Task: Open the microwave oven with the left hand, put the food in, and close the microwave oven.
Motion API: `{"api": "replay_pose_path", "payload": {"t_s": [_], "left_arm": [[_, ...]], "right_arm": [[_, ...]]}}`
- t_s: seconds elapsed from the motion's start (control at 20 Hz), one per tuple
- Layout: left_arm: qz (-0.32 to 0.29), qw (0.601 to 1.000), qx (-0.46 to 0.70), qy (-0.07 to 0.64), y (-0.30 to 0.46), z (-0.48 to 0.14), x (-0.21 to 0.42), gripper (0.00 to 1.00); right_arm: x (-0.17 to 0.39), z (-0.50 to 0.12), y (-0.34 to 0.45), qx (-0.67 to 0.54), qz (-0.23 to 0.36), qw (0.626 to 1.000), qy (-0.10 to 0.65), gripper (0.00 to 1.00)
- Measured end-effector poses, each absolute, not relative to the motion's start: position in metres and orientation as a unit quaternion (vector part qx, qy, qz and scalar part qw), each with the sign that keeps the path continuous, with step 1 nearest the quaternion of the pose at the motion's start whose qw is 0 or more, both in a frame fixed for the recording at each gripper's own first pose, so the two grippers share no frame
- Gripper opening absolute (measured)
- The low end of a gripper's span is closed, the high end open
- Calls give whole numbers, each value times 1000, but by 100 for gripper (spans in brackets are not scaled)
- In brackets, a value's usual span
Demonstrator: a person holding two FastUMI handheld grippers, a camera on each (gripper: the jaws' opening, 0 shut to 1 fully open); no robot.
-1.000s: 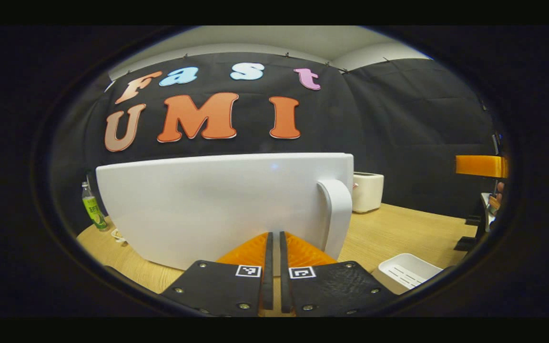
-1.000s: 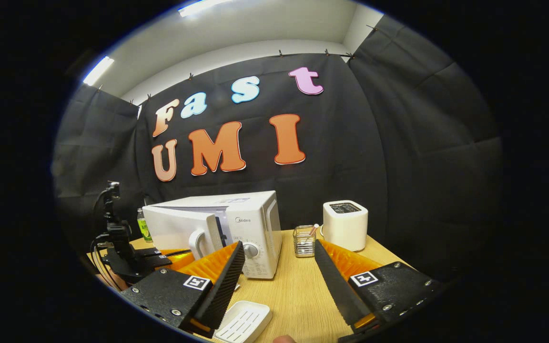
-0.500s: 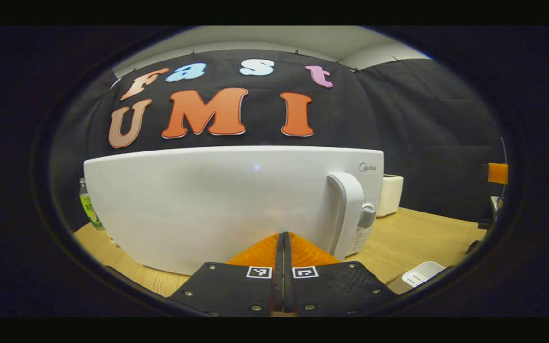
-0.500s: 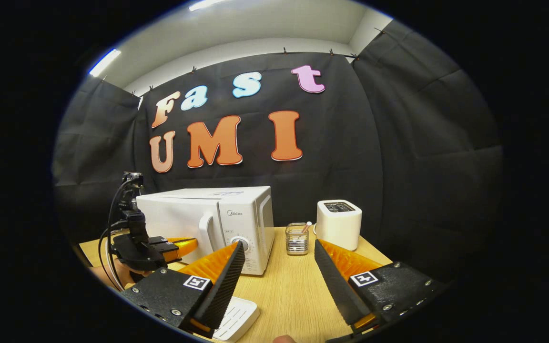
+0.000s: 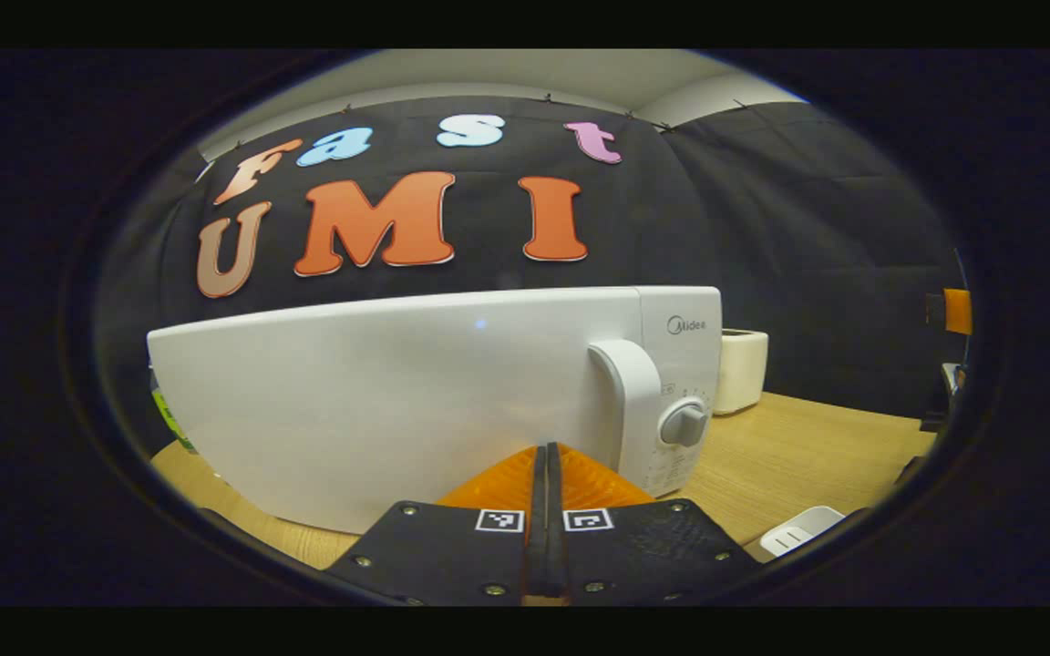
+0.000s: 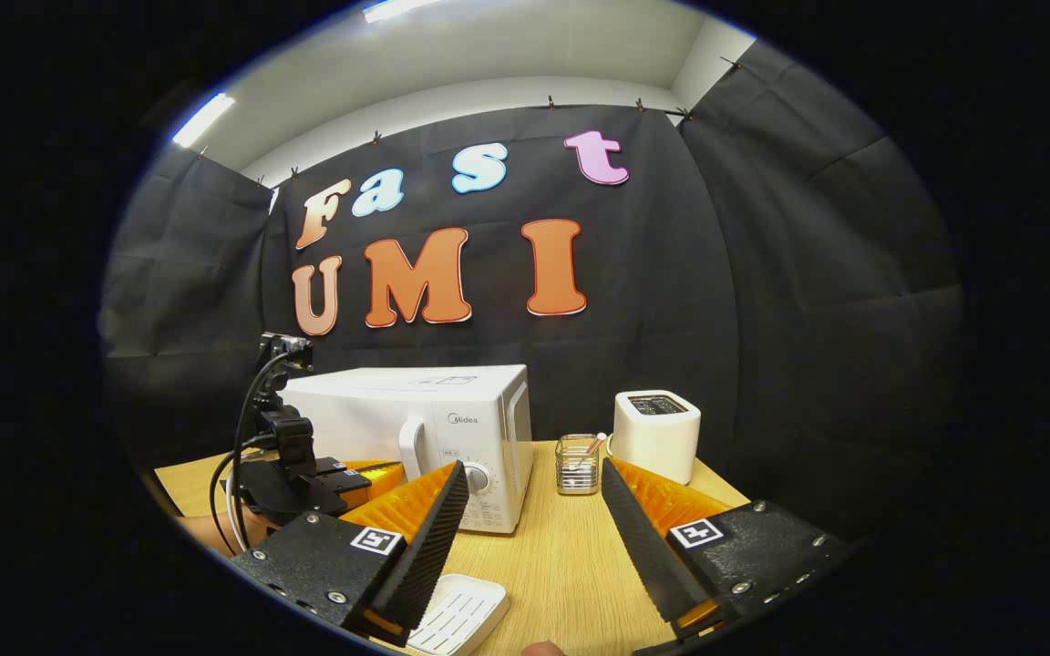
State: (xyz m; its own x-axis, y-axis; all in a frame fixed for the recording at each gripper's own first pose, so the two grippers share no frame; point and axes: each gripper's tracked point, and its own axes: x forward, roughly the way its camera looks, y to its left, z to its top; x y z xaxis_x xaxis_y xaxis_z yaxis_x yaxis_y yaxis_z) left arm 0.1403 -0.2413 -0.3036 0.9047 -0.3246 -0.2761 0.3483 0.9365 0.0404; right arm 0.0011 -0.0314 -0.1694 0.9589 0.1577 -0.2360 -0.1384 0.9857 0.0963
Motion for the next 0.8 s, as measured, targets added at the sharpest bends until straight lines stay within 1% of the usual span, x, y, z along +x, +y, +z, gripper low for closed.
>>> {"api": "replay_pose_path", "payload": {"t_s": [0.2, 0.25, 0.3, 0.45, 0.5, 0.55, 0.6, 0.65, 0.7, 0.75, 0.8], "left_arm": [[-155, 983, 45, 92, -220, -243, 125, 0], [-157, 983, 37, 83, -213, -226, 120, 4], [-155, 984, 31, 77, -205, -209, 113, 6], [-133, 989, 29, 61, -166, -157, 95, 7], [-126, 990, 30, 60, -153, -141, 87, 18], [-123, 990, 30, 55, -142, -126, 79, 25], [-120, 991, 29, 50, -130, -109, 71, 37], [-116, 992, 30, 45, -118, -94, 65, 41], [-109, 993, 31, 41, -104, -80, 56, 51], [-99, 994, 32, 38, -90, -66, 48, 57], [-86, 995, 30, 34, -75, -52, 43, 70]], "right_arm": [[5, -144, -32, 39, 72, 991, 108, 92], [4, -138, -30, 40, 72, 991, 106, 92], [5, -131, -28, 41, 73, 991, 102, 93], [8, -105, -20, 40, 79, 993, 83, 93], [7, -96, -16, 42, 84, 992, 79, 93], [7, -88, -10, 42, 91, 992, 76, 93], [8, -80, -6, 41, 94, 992, 73, 93], [9, -71, -4, 38, 97, 992, 69, 93], [11, -61, 0, 35, 100, 992, 64, 93], [14, -52, 3, 30, 101, 993, 59, 93], [17, -42, 7, 25, 102, 993, 53, 94]]}}
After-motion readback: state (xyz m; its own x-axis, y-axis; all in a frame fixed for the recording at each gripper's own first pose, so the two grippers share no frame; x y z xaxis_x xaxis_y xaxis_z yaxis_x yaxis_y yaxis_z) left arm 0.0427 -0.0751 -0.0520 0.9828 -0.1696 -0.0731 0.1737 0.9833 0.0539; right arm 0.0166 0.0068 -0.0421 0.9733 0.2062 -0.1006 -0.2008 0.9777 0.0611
